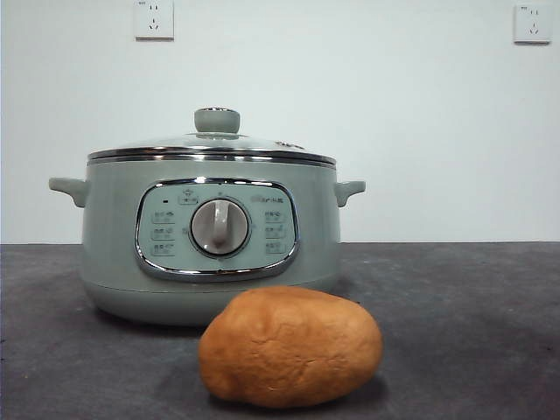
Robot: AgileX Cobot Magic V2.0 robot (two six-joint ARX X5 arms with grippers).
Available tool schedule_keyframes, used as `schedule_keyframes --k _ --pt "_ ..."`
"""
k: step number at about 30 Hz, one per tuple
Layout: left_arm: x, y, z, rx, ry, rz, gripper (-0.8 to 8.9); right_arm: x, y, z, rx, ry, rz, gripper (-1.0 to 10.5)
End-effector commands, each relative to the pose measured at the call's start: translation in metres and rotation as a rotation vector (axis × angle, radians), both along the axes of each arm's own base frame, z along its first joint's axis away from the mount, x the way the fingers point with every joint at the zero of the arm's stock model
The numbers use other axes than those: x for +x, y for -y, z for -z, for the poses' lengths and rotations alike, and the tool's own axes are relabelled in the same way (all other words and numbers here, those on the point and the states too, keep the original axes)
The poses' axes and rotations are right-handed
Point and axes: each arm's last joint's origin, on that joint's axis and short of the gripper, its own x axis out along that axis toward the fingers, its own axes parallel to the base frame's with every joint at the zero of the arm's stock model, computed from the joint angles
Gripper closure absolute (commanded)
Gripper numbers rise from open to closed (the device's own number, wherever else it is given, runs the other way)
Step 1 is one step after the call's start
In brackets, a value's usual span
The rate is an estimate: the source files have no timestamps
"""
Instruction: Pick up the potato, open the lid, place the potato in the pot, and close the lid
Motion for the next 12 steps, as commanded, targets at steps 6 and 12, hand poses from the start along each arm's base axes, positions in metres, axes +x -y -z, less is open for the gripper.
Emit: schedule_keyframes --k 6,12 --pt "-0.001 0.0 -0.031 -0.069 0.064 -0.008 3.45 -0.006 0.0 -0.036 0.039 0.09 -0.001 4.0" --pt "0.003 0.002 -0.048 -0.137 0.034 0.063 3.33 -0.004 -0.003 -0.056 0.047 0.074 -0.091 4.0"
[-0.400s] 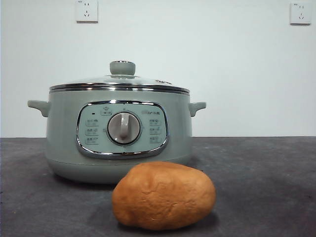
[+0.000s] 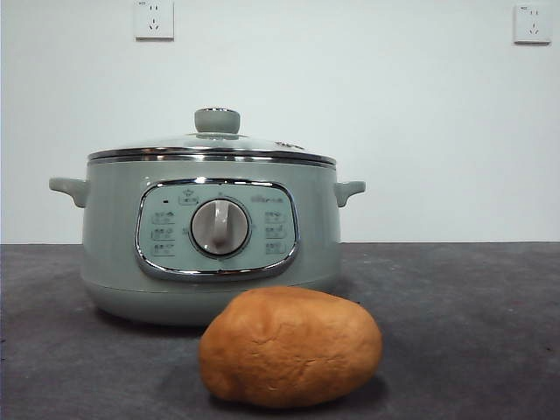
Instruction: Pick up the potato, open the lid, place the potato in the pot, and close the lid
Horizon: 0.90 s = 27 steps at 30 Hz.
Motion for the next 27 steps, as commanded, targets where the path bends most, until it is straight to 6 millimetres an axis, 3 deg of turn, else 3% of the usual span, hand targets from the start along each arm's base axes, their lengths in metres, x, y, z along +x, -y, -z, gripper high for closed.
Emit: schedule_keyframes --k 1,12,21,27 --pt "0.003 0.001 -0.011 -0.035 -0.007 0.044 3.33 0.002 -0.001 -0.011 0.012 -0.003 -0.045 4.0" --pt "0.032 0.006 -0.04 -0.06 -0.274 0.205 3.33 0.023 -0.009 -0.048 0.04 -0.258 -0.264 3.7" --pt "0.059 0.015 -0.027 -0.201 -0.511 0.483 3.43 0.056 -0.017 -0.065 0.105 -0.479 -0.445 3.7" --pt "0.066 0.017 -0.018 -0.266 -0.583 0.551 3.43 0.079 -0.037 -0.063 0.099 -0.604 -0.554 3.7"
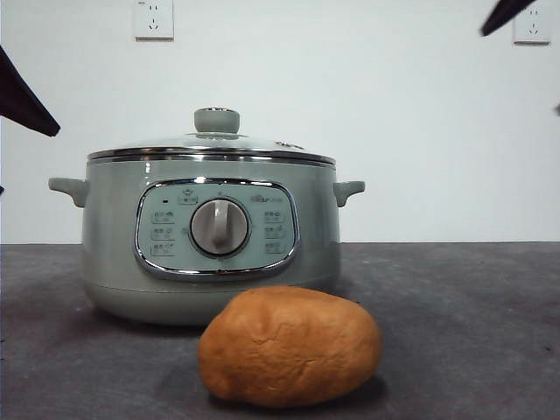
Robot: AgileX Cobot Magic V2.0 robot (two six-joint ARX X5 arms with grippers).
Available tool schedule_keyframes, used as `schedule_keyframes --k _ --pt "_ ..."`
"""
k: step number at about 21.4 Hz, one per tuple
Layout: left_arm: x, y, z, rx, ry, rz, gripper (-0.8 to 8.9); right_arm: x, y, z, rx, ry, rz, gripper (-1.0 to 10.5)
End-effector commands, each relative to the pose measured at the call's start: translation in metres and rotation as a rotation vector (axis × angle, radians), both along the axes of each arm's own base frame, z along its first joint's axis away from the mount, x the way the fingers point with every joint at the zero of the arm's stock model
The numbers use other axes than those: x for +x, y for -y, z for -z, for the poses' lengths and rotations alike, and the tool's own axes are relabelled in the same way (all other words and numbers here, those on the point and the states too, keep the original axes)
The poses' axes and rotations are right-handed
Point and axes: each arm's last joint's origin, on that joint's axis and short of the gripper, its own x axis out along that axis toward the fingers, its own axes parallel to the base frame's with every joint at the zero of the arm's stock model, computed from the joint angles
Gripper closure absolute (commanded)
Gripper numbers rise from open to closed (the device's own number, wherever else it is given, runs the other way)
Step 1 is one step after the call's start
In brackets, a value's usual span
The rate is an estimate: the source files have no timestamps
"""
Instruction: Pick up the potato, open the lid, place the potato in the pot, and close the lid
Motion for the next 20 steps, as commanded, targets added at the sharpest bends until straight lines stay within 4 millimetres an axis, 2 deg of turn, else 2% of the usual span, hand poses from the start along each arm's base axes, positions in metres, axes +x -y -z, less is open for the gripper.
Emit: schedule_keyframes --k 1,3,4,5,6,7,13,20 --pt "0.001 0.0 0.0 -0.022 -0.01 0.016 3.43 0.01 -0.013 0.003 -0.004 -0.047 -0.069 3.7" --pt "0.001 0.0 0.0 -0.022 -0.008 0.018 3.41 0.021 -0.029 0.01 -0.017 -0.106 -0.14 3.4" --pt "0.001 0.0 0.0 -0.022 -0.01 0.018 3.29 0.025 -0.037 0.013 -0.026 -0.134 -0.174 2.5" --pt "0.0 0.0 0.001 -0.022 -0.015 0.018 2.62 0.03 -0.046 0.016 -0.041 -0.162 -0.205 1.4" --pt "0.0 0.0 0.001 -0.022 -0.022 0.017 1.98 0.032 -0.054 0.019 -0.068 -0.185 -0.225 1.0" --pt "-0.001 0.0 0.001 -0.023 -0.032 0.018 1.54 0.033 -0.064 0.022 -0.112 -0.2 -0.262 1.0" --pt "-0.003 0.0 -0.005 -0.026 -0.093 0.012 1.52 0.028 -0.109 0.026 -0.307 -0.206 -0.46 1.0" --pt "-0.004 0.0 -0.038 -0.008 -0.087 0.005 1.53 0.006 -0.145 0.038 -0.512 -0.142 -0.619 1.0"
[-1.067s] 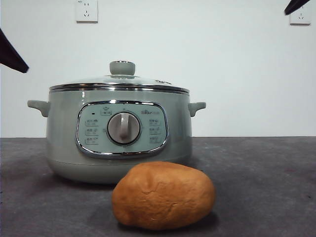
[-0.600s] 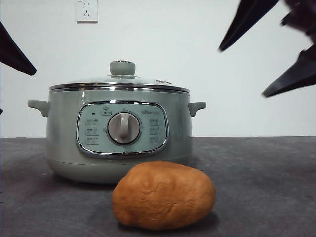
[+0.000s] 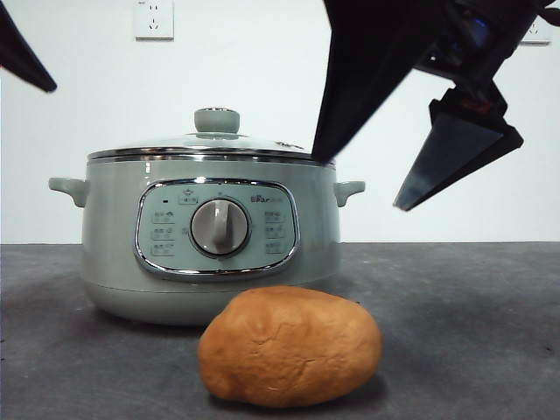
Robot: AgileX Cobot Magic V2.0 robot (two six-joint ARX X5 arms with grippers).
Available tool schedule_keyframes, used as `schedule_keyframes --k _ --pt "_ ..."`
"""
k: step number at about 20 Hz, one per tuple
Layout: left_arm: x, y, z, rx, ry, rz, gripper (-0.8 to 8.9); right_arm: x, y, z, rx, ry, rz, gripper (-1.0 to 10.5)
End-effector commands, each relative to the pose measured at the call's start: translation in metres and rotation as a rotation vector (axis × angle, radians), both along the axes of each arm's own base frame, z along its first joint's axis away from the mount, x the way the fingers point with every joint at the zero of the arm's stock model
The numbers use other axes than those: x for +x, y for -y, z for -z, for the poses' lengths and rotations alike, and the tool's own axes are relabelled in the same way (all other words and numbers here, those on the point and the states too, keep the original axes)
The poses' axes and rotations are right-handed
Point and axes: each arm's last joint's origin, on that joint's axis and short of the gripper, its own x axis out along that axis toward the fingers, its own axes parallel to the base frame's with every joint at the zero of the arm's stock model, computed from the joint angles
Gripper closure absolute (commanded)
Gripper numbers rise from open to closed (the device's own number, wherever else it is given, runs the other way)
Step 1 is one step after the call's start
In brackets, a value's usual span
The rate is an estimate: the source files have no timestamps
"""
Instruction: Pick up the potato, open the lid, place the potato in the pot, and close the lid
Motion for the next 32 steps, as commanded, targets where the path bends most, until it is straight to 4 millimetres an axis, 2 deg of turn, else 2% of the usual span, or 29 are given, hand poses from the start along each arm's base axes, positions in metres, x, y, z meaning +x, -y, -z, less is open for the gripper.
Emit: schedule_keyframes --k 1,4,8,16,17,18,20,21,26,29,32 --pt "0.0 0.0 -0.009 -0.002 0.012 0.007 1.53 -0.004 -0.012 0.006 -0.025 0.015 -0.065 1.0" --pt "-0.002 0.0 -0.016 -0.002 0.002 0.007 1.53 -0.008 -0.028 0.015 -0.043 0.028 -0.114 1.0" --pt "-0.004 0.0 -0.014 0.008 -0.025 0.016 1.53 -0.007 -0.045 0.032 -0.077 0.029 -0.176 1.0" --pt "-0.005 0.0 -0.013 0.023 -0.021 0.033 1.53 -0.003 -0.066 0.073 -0.186 -0.001 -0.229 1.0" --pt "-0.005 0.0 -0.013 0.023 -0.021 0.033 1.53 -0.002 -0.068 0.076 -0.192 -0.007 -0.229 1.6" --pt "-0.005 0.0 -0.013 0.025 -0.017 0.035 1.53 -0.002 -0.069 0.08 -0.2 -0.016 -0.228 3.3" --pt "-0.005 0.0 -0.013 0.039 0.001 0.05 1.53 -0.002 -0.069 0.085 -0.217 -0.034 -0.226 8.3" --pt "-0.005 0.0 -0.013 0.045 0.008 0.057 1.53 -0.002 -0.069 0.085 -0.219 -0.039 -0.228 9.6" --pt "-0.004 0.0 -0.014 0.044 0.011 0.056 1.53 -0.002 -0.069 0.08 -0.186 -0.058 -0.167 9.5" --pt "0.005 0.002 -0.025 0.044 0.021 0.065 1.53 -0.008 -0.061 0.063 -0.171 -0.052 -0.153 9.5" --pt "0.023 0.008 -0.043 0.05 0.039 0.089 1.53 -0.018 -0.045 0.04 -0.167 -0.044 -0.146 9.5"
